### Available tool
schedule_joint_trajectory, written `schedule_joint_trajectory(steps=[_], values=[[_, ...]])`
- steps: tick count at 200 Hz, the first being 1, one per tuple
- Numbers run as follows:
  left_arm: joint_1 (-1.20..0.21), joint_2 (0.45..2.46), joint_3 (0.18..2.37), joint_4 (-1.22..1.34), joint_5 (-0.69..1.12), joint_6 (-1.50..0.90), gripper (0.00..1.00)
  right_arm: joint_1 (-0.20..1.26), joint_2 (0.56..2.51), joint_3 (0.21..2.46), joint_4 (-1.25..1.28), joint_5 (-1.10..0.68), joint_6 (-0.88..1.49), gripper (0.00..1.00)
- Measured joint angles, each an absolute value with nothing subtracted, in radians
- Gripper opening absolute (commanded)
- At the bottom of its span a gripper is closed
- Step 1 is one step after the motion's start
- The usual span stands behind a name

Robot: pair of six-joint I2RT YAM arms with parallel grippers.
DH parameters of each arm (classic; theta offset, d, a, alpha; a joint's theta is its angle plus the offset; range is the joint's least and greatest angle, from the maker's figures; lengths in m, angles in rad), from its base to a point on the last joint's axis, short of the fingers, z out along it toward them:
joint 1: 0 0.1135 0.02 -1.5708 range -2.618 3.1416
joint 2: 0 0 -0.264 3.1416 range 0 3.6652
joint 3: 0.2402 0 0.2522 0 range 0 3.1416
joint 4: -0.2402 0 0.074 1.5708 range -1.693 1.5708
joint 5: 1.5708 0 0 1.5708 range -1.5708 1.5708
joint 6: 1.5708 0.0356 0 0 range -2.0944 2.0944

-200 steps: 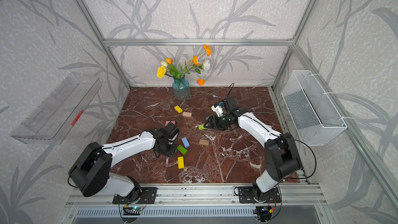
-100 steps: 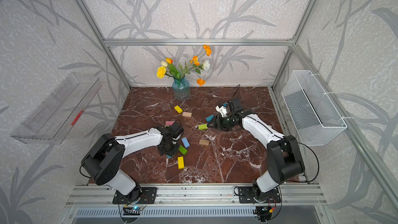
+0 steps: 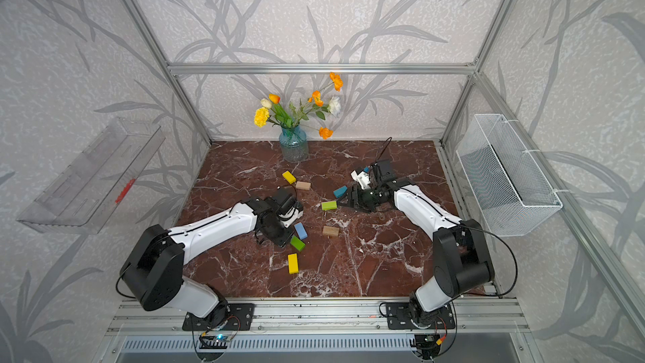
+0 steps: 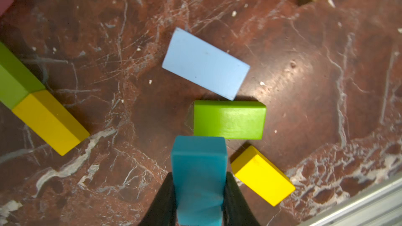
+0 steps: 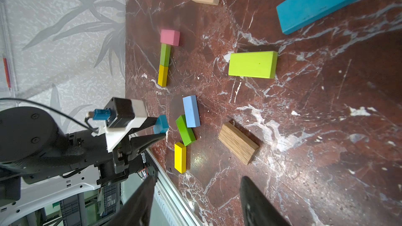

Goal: Assemble the letter c with building blocks
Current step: Pick up the building block from the center of the board, then place the building block at the center of the board.

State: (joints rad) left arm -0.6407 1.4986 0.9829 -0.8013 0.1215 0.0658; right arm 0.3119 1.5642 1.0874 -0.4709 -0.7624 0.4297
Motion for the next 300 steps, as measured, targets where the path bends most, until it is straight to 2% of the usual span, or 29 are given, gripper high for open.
schedule_joint_trajectory(steps=[15,44,128,171,300], values=[[-0.641,1.458,0.982,-0.834,0.131,0.177,0.12,0.31,1.564,1.083,-0.469,-0.764,0.43,0.62],[-0.619,1.398,0.976,-0.899,0.13,0.368,0.13,0.307,1.564,1.081,-0.468,-0.768,0.43,0.62],[-0.398,1.35,0.868,-0.951,0.162,0.761,0.18,0.307,1.571,1.083,-0.47,-0.772,0.441,0.62],[-0.368,1.341,0.809,-0.846,0.188,0.884,0.15,0.307,1.59,1.086,-0.474,-0.772,0.451,0.62],[-0.353,1.442,0.799,-0.673,0.116,1.072,0.17,0.307,1.629,1.1,-0.48,-0.773,0.478,0.61]])
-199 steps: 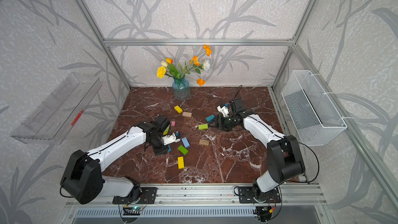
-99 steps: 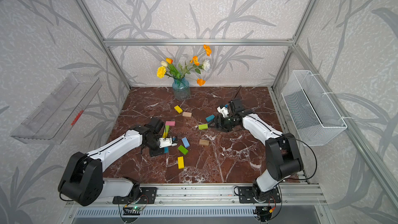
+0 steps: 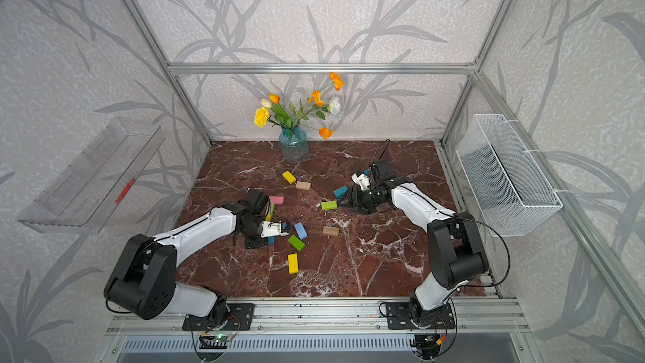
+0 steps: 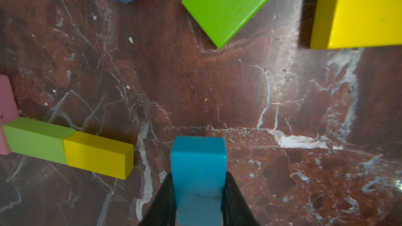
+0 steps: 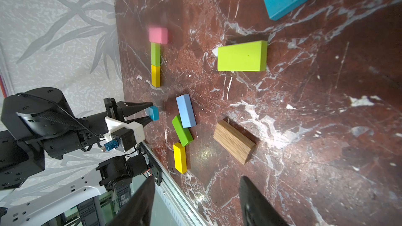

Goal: Assemble the letter c with building blocks
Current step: Place the building block at the center of the board.

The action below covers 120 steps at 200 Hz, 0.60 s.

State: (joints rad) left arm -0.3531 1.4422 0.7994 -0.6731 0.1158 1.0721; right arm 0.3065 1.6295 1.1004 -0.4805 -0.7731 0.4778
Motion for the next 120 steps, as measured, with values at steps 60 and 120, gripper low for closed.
schedule_joint_trajectory(steps=[60,120], values=[[-0.353,1.442,0.792,-0.587,0.052,1.085,0.16,0.307,1.665,1.1,-0.475,-0.785,0.49,0.61],[-0.36,1.438,0.745,-0.571,0.072,1.099,0.16,0.307,1.667,1.102,-0.468,-0.787,0.506,0.61]])
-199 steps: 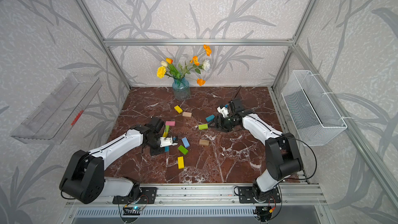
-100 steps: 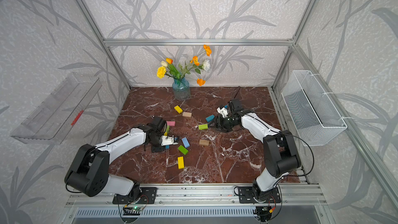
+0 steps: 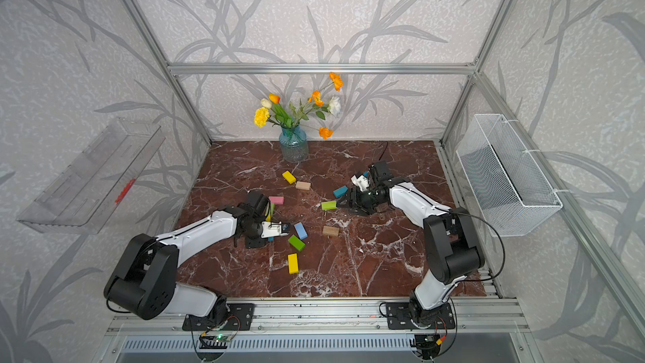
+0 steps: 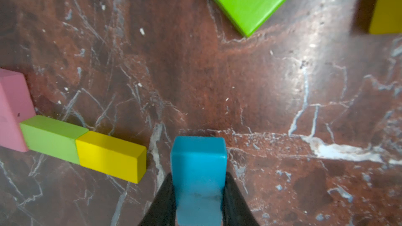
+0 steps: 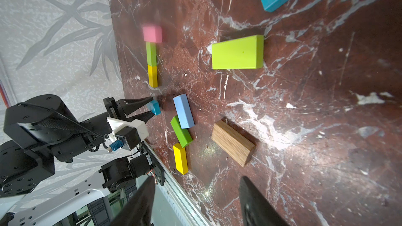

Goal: Assemble the letter c with building blocks
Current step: Place the building block at the center of the board, then adjust the building block at the center of the board.

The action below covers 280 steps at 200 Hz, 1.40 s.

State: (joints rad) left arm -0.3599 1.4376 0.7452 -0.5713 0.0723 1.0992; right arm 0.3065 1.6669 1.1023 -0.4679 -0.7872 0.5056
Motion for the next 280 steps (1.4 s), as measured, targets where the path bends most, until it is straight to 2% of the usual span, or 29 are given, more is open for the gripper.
schedule_joint_trajectory(steps=[17,57,93,116,142,158,167,193,223,239,280], values=[[-0.362,1.439,0.745,-0.569,0.073,1.1,0.18,0.307,1.668,1.106,-0.467,-0.787,0.506,0.61],[-0.368,1.454,0.748,-0.569,0.078,1.101,0.35,0.307,1.668,1.11,-0.467,-0.787,0.507,0.61],[-0.373,1.435,0.748,-0.561,0.082,1.101,0.43,0.31,1.668,1.11,-0.467,-0.787,0.508,0.61],[-0.372,1.374,0.736,-0.543,0.096,1.098,0.51,0.316,1.668,1.11,-0.467,-0.787,0.509,0.61],[-0.373,1.287,0.719,-0.537,0.115,1.078,0.52,0.322,1.668,1.11,-0.467,-0.787,0.51,0.61],[-0.372,1.23,0.715,-0.539,0.136,1.031,0.5,0.324,1.668,1.11,-0.467,-0.787,0.513,0.61],[-0.373,1.198,0.715,-0.54,0.151,0.992,0.45,0.324,1.668,1.11,-0.467,-0.786,0.516,0.61],[-0.373,1.103,0.707,-0.543,0.208,0.825,0.18,0.328,1.668,1.11,-0.459,-0.786,0.528,0.61],[-0.381,1.015,0.698,-0.536,0.215,0.54,0.03,0.328,1.668,1.104,-0.449,-0.786,0.531,0.61],[-0.384,0.993,0.699,-0.537,0.173,0.376,0.0,0.328,1.667,1.098,-0.447,-0.786,0.532,0.61],[-0.386,1.04,0.768,-0.631,0.048,-0.007,0.0,0.328,1.66,1.081,-0.44,-0.786,0.532,0.61]])
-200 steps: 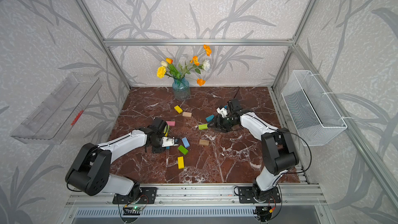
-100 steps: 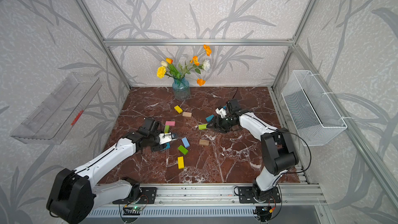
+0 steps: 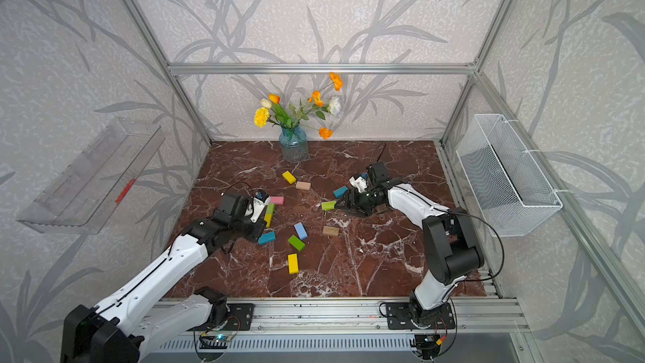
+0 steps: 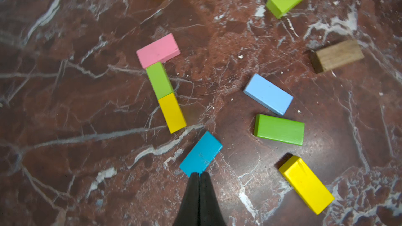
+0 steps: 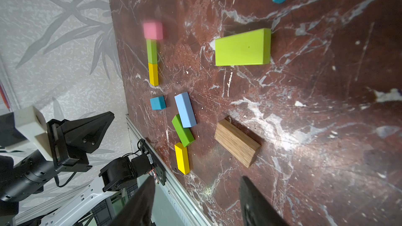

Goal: Assemble the letter c with building blocks
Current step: Adjust the building block at the center of the board.

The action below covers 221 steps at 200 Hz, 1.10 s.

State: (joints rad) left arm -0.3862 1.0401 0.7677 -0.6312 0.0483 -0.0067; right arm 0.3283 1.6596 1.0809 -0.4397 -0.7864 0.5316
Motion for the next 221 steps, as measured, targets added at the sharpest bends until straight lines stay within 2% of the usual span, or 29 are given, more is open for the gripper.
schedule_joint_trajectory(steps=[30,56,110,159,221], values=[[-0.386,1.103,0.842,-0.722,0.009,-0.329,0.0,0.328,1.642,1.063,-0.429,-0.786,0.532,0.61],[-0.387,1.123,0.825,-0.749,0.045,-0.638,0.0,0.328,1.633,1.046,-0.416,-0.787,0.536,0.61],[-0.419,0.966,0.636,-0.768,0.068,-1.193,0.0,0.328,1.633,1.018,-0.401,-0.788,0.551,0.61],[-0.424,0.97,0.558,-0.727,0.057,-1.408,0.0,0.328,1.633,1.016,-0.396,-0.796,0.55,0.61],[-0.424,1.119,0.533,-0.563,0.076,-1.463,0.0,0.328,1.633,1.016,-0.396,-0.806,0.549,0.61]])
